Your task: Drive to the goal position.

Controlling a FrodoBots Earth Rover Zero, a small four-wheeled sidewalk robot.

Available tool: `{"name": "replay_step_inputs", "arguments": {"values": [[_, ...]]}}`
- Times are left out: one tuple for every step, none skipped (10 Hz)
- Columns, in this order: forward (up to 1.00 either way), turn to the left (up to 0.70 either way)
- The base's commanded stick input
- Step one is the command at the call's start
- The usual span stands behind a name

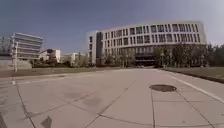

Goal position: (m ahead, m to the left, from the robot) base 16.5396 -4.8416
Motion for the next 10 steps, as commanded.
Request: {"name": "replay_step_inputs", "arguments": {"values": [[0.70, 0.00], [0.70, 0.00], [0.70, 0.00], [0.70, 0.00], [0.70, 0.00], [0.70, 0.00], [0.70, 0.00], [0.70, 0.00], [0.70, 0.00], [0.70, 0.00]]}}
